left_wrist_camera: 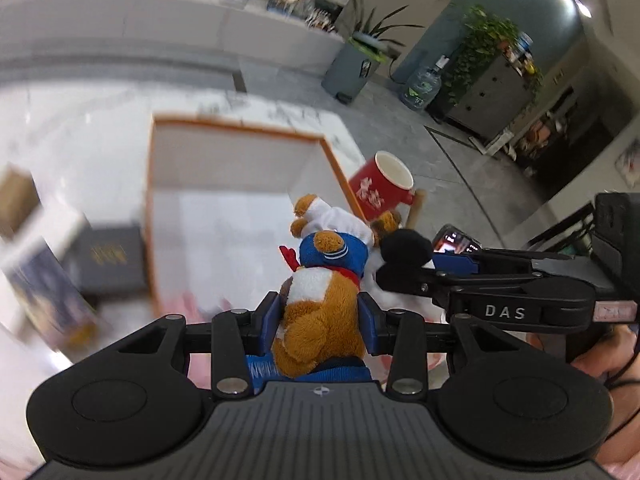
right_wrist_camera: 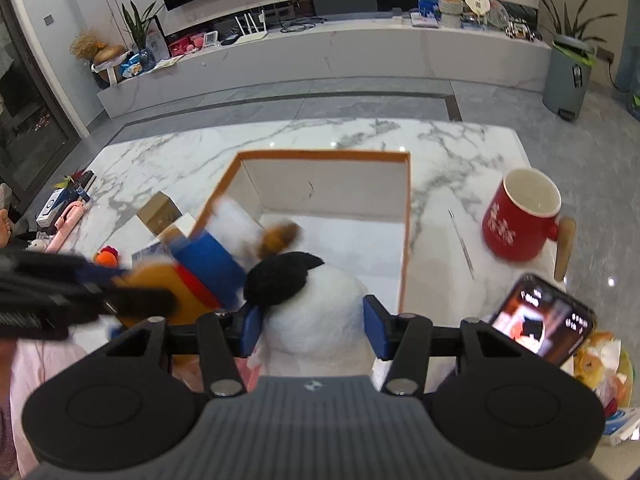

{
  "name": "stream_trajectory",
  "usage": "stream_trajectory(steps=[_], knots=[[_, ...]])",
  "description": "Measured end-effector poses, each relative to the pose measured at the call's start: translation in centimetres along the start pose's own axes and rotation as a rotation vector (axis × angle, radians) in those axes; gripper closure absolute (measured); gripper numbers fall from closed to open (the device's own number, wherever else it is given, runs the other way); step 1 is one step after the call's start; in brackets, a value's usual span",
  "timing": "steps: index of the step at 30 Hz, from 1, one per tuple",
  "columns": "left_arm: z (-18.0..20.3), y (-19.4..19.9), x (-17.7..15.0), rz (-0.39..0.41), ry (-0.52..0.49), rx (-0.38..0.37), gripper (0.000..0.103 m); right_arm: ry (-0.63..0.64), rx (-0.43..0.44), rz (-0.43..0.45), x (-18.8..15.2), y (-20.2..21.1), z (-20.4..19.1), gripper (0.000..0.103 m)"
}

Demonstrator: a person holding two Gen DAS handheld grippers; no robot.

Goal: Organize objects
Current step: 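Carry the teddy bear and white plush with both tools over the shoebox, then lower the teddy bear into the box and open the left tool while the right tool releases the plush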

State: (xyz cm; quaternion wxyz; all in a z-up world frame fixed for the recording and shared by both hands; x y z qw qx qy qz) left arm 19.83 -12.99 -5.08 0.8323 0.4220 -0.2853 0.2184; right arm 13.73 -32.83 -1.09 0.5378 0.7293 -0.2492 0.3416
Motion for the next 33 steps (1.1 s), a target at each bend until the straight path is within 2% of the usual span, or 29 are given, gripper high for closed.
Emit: stream_trajectory(steps=[6,10,16,21,33], knots=[[-1.5,-4.1,-0.8,-0.035,0.06,0.05,0.057,-0.029,-0.005,-0.028,-1.2,-1.0,1.5,0.049],[-2.1,-4.3,-1.5,-0.057,0.053,0.074,0.057,0.005,0.014,-0.032,-1.6,-1.9,0.9,0.049],[-2.5,-5.7,-2.1,-0.131,0.046,0.095,0.056,0.032,0.016,-0.068,-2.4,-4.1,0.8,0.049],[-2.3,-5.6,-3.0,-0.185,0.029,0.09,0.055,0.081,0.006,-0.111,-3.9,-5.5,0.7,0.049],[-2.5,-5.3,-4.1,-0.211,0.057,0.024,0.052,0.114,-0.003,-0.154,-3.9,-5.5,0.6,0.045]])
Point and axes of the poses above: each gripper's, at about its wrist camera, not at the fingertips, and y roughly against the way its jaws point, z to its right, x to its top, the point moved 8 cm from there along -y, roughly the way its jaws point, and after that the axes turned 13 degrees about z, right-handed, at the moved point
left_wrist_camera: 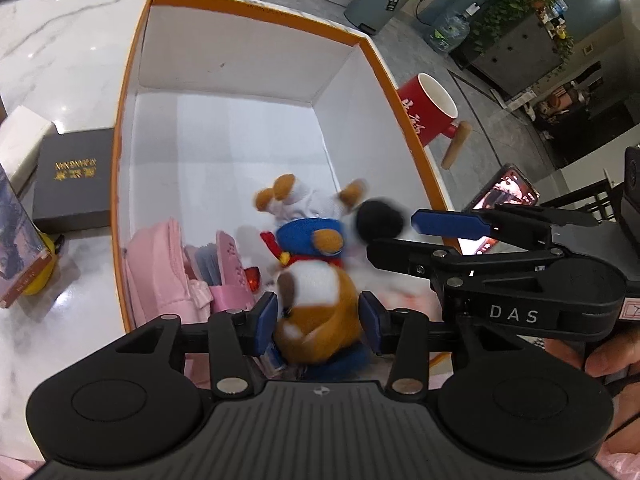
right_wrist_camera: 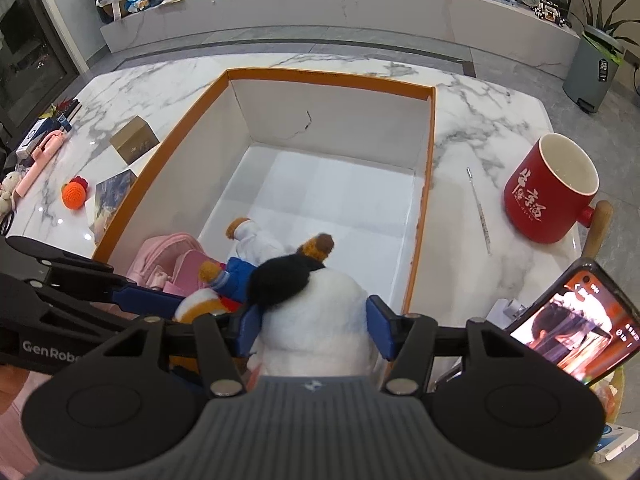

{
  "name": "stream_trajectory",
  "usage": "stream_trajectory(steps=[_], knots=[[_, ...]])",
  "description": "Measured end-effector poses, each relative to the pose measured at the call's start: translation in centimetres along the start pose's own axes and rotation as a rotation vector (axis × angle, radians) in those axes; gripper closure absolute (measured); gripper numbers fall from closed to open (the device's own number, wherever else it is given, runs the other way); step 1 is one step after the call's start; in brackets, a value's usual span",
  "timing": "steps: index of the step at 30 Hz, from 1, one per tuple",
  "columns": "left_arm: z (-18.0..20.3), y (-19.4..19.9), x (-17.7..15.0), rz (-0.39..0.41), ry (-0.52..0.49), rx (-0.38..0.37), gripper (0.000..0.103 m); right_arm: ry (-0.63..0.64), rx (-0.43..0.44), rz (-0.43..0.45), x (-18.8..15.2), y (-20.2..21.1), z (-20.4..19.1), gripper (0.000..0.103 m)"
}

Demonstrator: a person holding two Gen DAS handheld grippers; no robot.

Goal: Organize objects
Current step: 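Lower the teddy bear into the box and open the left tool while the right tool releases the plush, then withdraw both tools from the box toward the remaining items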

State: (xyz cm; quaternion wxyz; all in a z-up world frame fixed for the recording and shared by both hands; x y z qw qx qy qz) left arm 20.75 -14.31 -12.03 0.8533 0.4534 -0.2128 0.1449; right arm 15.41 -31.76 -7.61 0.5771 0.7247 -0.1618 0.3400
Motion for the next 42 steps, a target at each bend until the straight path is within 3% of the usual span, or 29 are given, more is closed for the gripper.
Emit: stream_trajectory(steps=[6,8,10,12,17,29,32,36,42], knots=[[0.4,0.5,0.0,0.014,-0.048,-0.009,0.055,-0.003,-0.001,0.003,0.2,0.8,-0.1,0.045],[0.7,0.8,0.1,0.02,-0.084,-0.019,0.065,0.025,0.002,-0.001,0.2,1.0,-0.5,0.055],[0.9,0.5,0.3,0.023,-0.129,0.002,0.071,0.067,0.003,-0.016,0.0,1.0,-1.0,0.074],[1.1,0.1,0.2,0.021,-0.158,0.013,0.077,0.116,0.0,-0.035,-0.2,0.7,-1.6,0.076],[1.2,-0.9,-0.4,-0.006,-0.162,-0.001,0.081,0.201,-0.011,-0.044,-0.9,-0.3,-2.2,0.076],[1.1,-1.1,-1.4,-0.031,-0.148,-0.01,0.081,0.15,-0.027,-0.033,-1.9,-1.2,-2.0,0.076],[1.6,0.0,-1.1,0.012,-0.196,0.007,0.081,0.154,-0.042,0.005,-1.5,-0.3,-2.4,0.075],[2.3,2.7,-0.7,0.079,-0.257,0.006,0.08,0.173,-0.073,0.073,-0.8,1.7,-3.1,0.064],[2.2,7.8,0.1,0.189,-0.306,0.026,0.063,0.14,-0.063,0.175,0.4,4.9,-4.5,0.047]])
Point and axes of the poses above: each gripper's, at about its wrist camera, not at the fingertips, and y roughly against the way its jaws point, z to its right, x to its top, the point moved 8 cm from there along -y, roughly the way its jaws point, and after that the axes turned 13 degrees about z, right-handed, at the moved point
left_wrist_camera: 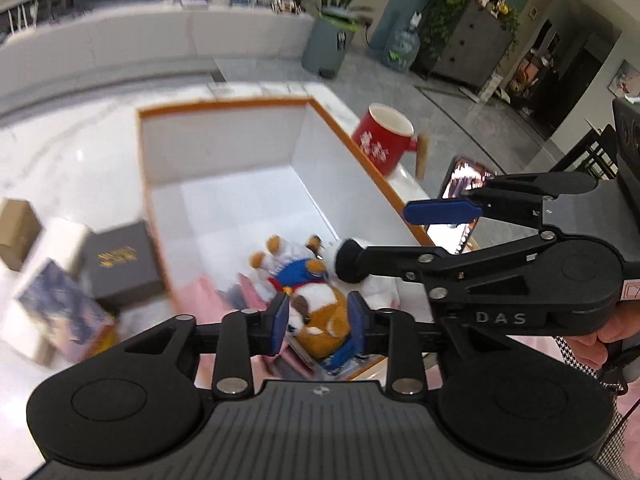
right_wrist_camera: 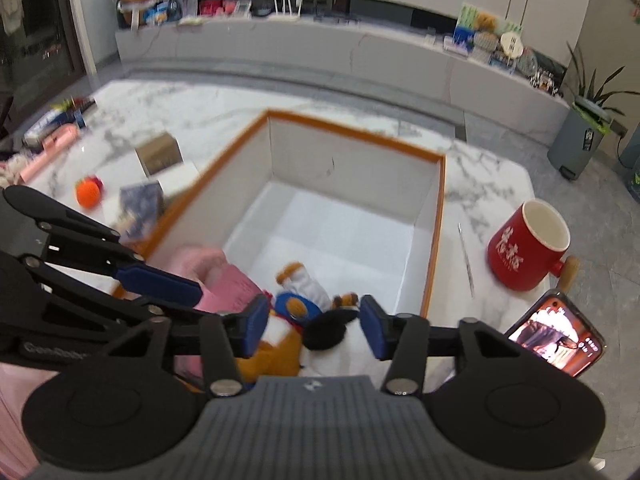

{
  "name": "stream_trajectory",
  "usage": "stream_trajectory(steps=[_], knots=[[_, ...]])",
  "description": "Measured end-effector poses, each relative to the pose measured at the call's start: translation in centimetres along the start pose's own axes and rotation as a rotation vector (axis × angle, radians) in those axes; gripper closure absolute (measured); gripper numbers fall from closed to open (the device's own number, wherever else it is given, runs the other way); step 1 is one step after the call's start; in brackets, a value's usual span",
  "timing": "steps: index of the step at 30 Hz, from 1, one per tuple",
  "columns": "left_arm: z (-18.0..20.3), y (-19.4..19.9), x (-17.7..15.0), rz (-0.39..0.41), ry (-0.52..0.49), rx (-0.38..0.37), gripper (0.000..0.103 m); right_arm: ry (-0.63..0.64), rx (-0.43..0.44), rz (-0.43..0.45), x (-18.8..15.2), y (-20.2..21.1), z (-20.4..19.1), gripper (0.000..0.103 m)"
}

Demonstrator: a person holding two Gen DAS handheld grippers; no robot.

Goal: Organize objects
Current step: 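Withdraw both tools from the box toward the remaining items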

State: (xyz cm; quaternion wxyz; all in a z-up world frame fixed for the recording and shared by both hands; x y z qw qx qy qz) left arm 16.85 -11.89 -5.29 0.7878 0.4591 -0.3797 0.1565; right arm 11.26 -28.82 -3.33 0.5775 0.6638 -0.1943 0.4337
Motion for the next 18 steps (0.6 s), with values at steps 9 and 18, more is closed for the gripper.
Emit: stream_trajectory(steps=[9,18], knots=[[-3.1,7.2,1.4,0.133,-0.094,0.16,0.055,-0.046,0.039,0.138,2.7,3.6,-4.4,0.022],[-9.1,12.3,0.9,0.221,-0.031,0.284,0.052,-0.121,0.092,0.221,4.8,3.9,-9.1,0.002]])
Point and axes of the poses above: each gripper's, at about its wrist camera, not at the fingertips, and y roughly against the way its jaws point, z to its right, x to its top, the point moved 8 cm from there along -y, roughly the way its jaws point, and after that the axes turned 13 degrees about z, right-handed, at the moved point
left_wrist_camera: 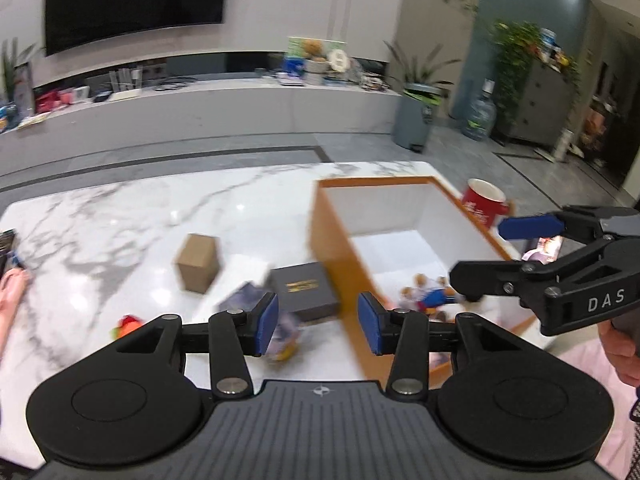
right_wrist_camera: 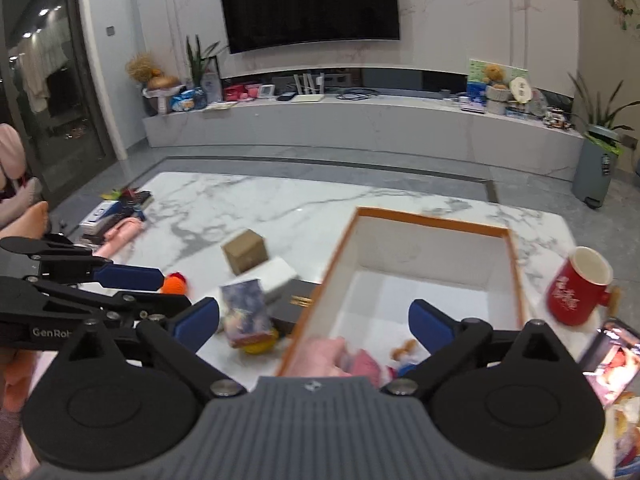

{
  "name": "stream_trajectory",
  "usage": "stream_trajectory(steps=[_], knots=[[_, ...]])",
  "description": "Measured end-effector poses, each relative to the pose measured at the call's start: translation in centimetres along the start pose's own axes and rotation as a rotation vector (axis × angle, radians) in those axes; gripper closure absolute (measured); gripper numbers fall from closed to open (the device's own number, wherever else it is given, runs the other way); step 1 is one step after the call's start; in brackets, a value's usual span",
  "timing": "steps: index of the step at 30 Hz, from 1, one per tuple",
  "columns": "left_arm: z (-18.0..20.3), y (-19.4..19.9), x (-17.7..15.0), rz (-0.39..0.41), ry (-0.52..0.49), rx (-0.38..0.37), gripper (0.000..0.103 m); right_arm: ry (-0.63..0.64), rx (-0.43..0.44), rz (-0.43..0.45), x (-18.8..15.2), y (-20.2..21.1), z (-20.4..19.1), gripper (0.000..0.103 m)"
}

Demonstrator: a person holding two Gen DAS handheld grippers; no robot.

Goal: Organize objects
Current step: 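Withdraw both tools from the box toward the remaining items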

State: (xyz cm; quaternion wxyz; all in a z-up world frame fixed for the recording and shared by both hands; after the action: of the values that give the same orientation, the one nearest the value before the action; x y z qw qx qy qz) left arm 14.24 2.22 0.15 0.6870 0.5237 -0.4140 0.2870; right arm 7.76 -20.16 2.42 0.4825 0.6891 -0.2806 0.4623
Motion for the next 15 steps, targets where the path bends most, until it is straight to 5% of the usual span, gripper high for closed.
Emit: stream_trajectory(steps=[9,15], knots=[[-6.9,0.4,-1.8,-0.044,0.078,0.054,0.052,0.025,0.149,-0.082,-0.7,-4.2,-5.9,0.002],[-9.7,-1.5,-3.7,-0.099,0.137,0.03,0.052,0.095,0.216,-0.217,-2.4,-8.1,-8.0,0.028]])
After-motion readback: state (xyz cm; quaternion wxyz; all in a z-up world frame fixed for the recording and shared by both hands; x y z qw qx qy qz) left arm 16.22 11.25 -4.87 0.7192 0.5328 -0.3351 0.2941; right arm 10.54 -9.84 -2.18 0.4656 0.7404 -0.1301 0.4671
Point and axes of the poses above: each gripper's, at about its wrist camera, not at the fingertips, and y roughly against the way its jaws point, z to its right, x to its top, the point moved 8 cm from there along -y, roughly the way its jaws point, and after that the axes turned 13 degrees about z, right-handed, at the moved point
